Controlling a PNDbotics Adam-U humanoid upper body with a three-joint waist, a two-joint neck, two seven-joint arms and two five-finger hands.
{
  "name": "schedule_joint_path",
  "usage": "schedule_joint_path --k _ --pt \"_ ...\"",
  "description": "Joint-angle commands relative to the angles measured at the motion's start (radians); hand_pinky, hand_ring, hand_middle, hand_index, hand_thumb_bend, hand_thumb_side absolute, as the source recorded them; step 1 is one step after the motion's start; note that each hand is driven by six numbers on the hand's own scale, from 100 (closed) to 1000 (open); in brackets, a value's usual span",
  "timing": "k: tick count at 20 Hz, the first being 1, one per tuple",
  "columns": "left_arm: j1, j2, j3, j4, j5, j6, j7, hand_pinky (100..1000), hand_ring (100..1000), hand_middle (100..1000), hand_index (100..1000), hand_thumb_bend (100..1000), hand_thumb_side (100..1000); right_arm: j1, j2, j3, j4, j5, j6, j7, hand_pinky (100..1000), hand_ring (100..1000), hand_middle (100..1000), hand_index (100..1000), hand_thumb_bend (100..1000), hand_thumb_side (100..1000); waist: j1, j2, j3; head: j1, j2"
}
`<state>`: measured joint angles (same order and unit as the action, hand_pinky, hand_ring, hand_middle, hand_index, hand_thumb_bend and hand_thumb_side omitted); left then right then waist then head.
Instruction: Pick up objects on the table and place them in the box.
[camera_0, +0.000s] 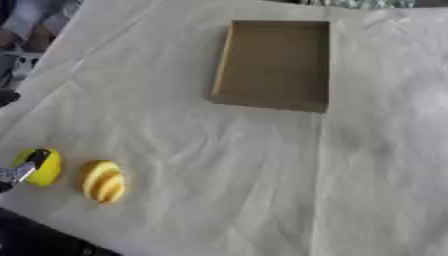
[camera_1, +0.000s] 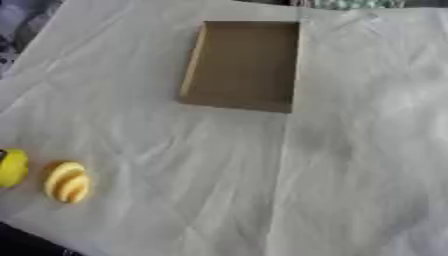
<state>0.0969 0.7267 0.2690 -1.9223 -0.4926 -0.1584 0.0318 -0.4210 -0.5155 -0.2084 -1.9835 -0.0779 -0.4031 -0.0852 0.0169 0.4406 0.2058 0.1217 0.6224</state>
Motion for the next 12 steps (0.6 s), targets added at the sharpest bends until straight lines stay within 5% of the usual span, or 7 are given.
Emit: schedule_joint_path --k 1,9,12 --pt "-0.005 0.027 0.019 -0.005 0.008 -0.004 -0.007 889 861 827 926 424 438 -0.005 -0.028 -0.004 -0.016 0.005 0.003 0.0 917 843 688 856 100 597 0.004 -0.02 0.001 0.001 -0.011" --pt "-0.01 0.048 0.021 0.005 0.031 -0.035 -0.063 913 887 857 928 508 496 -0.003 -0.03 -0.003 -0.016 0.008 0.006 0.001 917 843 686 856 100 597 0.005 -0.019 0.002 -0.012 -0.016" --pt "-0.011 0.061 0.024 0.01 0.025 -0.058 -0.117 917 896 861 928 568 439 -0.002 -0.032 -0.002 -0.016 0.009 0.007 0.001 917 843 686 856 100 597 0.007 -0.019 0.003 -0.016 -0.018"
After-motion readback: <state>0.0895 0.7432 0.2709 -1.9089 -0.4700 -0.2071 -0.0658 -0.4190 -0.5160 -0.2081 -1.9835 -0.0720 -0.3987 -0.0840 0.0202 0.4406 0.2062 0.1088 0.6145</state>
